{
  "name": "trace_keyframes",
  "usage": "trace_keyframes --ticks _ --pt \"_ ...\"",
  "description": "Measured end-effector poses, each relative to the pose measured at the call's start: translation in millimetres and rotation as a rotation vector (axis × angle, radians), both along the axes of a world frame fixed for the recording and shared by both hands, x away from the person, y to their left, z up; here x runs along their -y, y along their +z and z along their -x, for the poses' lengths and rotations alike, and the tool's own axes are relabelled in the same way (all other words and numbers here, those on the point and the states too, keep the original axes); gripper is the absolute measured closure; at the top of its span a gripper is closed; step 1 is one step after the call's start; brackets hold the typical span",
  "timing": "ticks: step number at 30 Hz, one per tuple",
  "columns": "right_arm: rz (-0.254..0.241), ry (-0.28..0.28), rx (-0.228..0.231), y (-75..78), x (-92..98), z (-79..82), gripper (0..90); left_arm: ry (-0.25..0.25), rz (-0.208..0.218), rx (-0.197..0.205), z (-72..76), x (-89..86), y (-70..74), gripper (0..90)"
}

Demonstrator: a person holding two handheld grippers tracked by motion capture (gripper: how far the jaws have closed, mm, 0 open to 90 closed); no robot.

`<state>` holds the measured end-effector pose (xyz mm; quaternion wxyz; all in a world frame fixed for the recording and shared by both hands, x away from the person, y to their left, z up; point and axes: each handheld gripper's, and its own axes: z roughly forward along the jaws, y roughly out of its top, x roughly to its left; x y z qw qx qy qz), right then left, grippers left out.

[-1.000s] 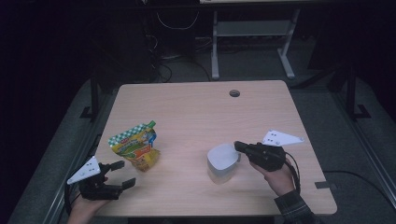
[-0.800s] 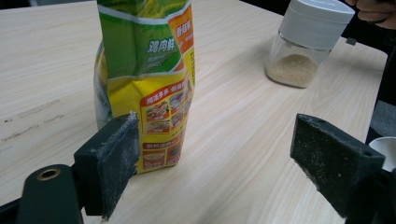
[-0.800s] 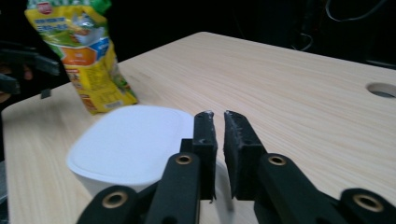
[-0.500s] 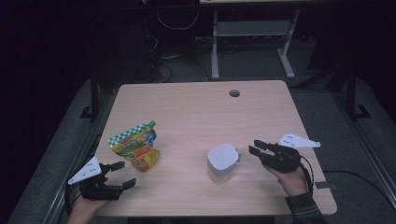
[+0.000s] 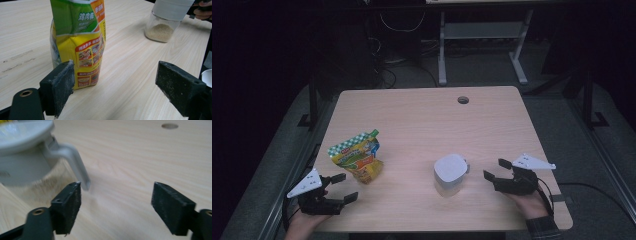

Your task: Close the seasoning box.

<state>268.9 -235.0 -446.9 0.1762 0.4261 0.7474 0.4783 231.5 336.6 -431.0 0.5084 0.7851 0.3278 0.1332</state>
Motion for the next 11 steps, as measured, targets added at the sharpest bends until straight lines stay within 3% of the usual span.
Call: trace_keyframes --ticks 5,11 --pt "0.048 -0.008 0.001 -8.3 -1.4 4.4 13.6 -0.003 -0.017 -0.006 -0.8 0.9 -2.0 15.7" --pt "0.05 -0.017 0.011 -8.6 -2.0 4.5 13.4 0.0 -0.018 -0.012 -1.3 1.8 -2.9 15.7"
